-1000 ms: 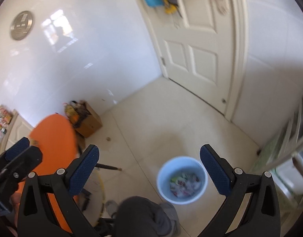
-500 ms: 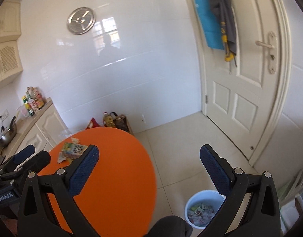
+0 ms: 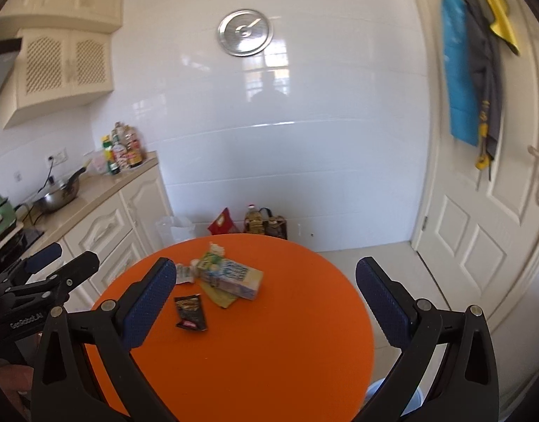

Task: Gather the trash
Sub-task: 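Return both grippers to the remaining trash on the table, then grasp the dark snack wrapper with the left gripper while the right reaches the juice carton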

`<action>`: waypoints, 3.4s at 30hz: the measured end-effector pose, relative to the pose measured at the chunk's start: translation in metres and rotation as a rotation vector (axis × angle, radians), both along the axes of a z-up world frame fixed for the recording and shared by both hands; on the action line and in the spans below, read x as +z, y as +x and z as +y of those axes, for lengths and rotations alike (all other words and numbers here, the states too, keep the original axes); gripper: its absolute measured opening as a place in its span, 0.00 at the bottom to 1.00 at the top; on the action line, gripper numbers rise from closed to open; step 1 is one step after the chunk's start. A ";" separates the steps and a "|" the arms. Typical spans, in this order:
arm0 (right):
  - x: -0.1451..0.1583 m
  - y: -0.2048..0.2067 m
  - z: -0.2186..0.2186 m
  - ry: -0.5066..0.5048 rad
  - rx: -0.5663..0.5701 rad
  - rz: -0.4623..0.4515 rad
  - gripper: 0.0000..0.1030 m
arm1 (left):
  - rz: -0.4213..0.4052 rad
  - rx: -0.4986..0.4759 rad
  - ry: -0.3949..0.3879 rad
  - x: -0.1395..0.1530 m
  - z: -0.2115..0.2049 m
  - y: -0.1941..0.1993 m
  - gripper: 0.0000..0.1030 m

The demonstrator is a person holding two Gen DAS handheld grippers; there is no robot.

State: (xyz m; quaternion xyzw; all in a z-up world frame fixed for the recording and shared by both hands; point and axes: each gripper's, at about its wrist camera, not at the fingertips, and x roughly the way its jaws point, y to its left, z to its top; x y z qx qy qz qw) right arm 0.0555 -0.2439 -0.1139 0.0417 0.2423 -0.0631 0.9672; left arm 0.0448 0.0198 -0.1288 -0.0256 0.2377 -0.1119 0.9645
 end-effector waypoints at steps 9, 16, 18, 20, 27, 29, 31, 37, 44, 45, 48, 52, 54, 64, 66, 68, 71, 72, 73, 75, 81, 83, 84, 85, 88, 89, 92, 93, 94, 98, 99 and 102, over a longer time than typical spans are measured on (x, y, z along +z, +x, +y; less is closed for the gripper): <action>-0.031 0.034 0.037 -0.022 0.111 0.099 1.00 | 0.143 0.053 0.001 -0.046 0.018 0.003 0.99; -0.065 0.061 0.017 0.008 0.090 0.191 1.00 | 0.273 0.003 0.027 -0.084 -0.026 0.056 0.99; -0.077 0.069 0.008 0.018 0.077 0.219 1.00 | 0.322 0.001 0.044 -0.098 -0.042 0.075 0.97; -0.086 0.076 0.001 0.028 0.069 0.242 1.00 | 0.366 -0.004 0.052 -0.108 -0.058 0.103 0.97; -0.127 0.105 -0.025 0.082 0.059 0.327 1.00 | 0.474 0.037 0.109 -0.140 -0.094 0.197 0.91; -0.136 0.113 -0.030 0.099 0.058 0.345 1.00 | 0.496 0.036 0.135 -0.150 -0.102 0.214 0.86; -0.145 0.121 -0.034 0.110 0.062 0.364 1.00 | 0.478 0.037 0.169 -0.150 -0.116 0.229 0.79; -0.164 0.138 -0.038 0.133 0.076 0.394 1.00 | 0.442 0.001 0.169 -0.151 -0.138 0.248 0.36; -0.178 0.150 -0.037 0.142 0.101 0.422 1.00 | 0.452 -0.072 0.093 -0.156 -0.136 0.272 0.11; -0.179 0.152 -0.036 0.140 0.104 0.426 1.00 | 0.461 -0.082 0.071 -0.156 -0.132 0.276 0.11; -0.184 0.160 -0.034 0.120 0.123 0.443 1.00 | 0.485 -0.088 0.054 -0.160 -0.122 0.289 0.11; -0.191 0.173 -0.029 0.093 0.152 0.459 1.00 | 0.483 -0.092 0.041 -0.163 -0.115 0.304 0.10; -0.193 0.179 -0.028 0.084 0.162 0.464 1.00 | 0.480 -0.091 0.036 -0.165 -0.113 0.304 0.10; -0.212 0.237 0.000 -0.061 0.340 0.495 1.00 | 0.473 -0.065 0.038 -0.157 -0.089 0.302 0.09; -0.216 0.247 0.006 -0.066 0.367 0.498 1.00 | 0.476 -0.033 0.039 -0.160 -0.094 0.288 0.09; -0.220 0.254 0.010 -0.061 0.398 0.501 0.93 | 0.475 -0.027 0.040 -0.160 -0.092 0.292 0.09; -0.223 0.254 0.011 -0.021 0.414 0.508 0.69 | 0.479 -0.019 0.033 -0.159 -0.093 0.284 0.09; -0.223 0.253 0.010 -0.008 0.418 0.509 0.60 | 0.479 -0.019 0.033 -0.158 -0.094 0.281 0.09; -0.221 0.250 0.009 0.013 0.430 0.507 0.58 | 0.477 -0.020 0.032 -0.158 -0.094 0.277 0.09; -0.220 0.242 0.011 0.023 0.439 0.511 0.55 | 0.474 -0.026 0.029 -0.156 -0.095 0.274 0.09; -0.215 0.211 0.016 0.051 0.448 0.514 0.52 | 0.460 -0.020 0.014 -0.148 -0.103 0.256 0.09; -0.213 0.200 0.017 0.081 0.442 0.510 0.52 | 0.454 -0.016 0.012 -0.145 -0.107 0.249 0.09; -0.212 0.198 0.016 0.089 0.436 0.511 0.52 | 0.453 -0.016 0.011 -0.144 -0.108 0.246 0.09; -0.213 0.195 0.016 0.098 0.433 0.515 0.52 | 0.451 -0.016 0.010 -0.143 -0.108 0.243 0.09; -0.214 0.187 0.020 0.099 0.443 0.539 0.52 | 0.454 -0.026 0.014 -0.142 -0.106 0.236 0.09; -0.215 0.185 0.023 0.082 0.447 0.556 0.54 | 0.454 -0.027 0.014 -0.140 -0.107 0.231 0.09; -0.218 0.186 0.031 0.019 0.453 0.571 0.65 | 0.461 -0.022 0.012 -0.141 -0.106 0.224 0.09; -0.217 0.187 0.033 0.014 0.460 0.571 0.73 | 0.463 -0.018 0.010 -0.142 -0.104 0.222 0.09; -0.216 0.189 0.035 0.006 0.462 0.565 0.75 | 0.464 -0.016 0.009 -0.141 -0.103 0.220 0.09; -0.219 0.199 0.036 0.023 0.476 0.553 0.65 | 0.459 0.005 0.006 -0.138 -0.102 0.210 0.09; -0.220 0.203 0.037 0.042 0.484 0.552 0.52 | 0.457 0.010 0.006 -0.136 -0.104 0.207 0.09; -0.216 0.199 0.036 0.085 0.481 0.546 0.50 | 0.443 0.016 0.010 -0.129 -0.103 0.200 0.09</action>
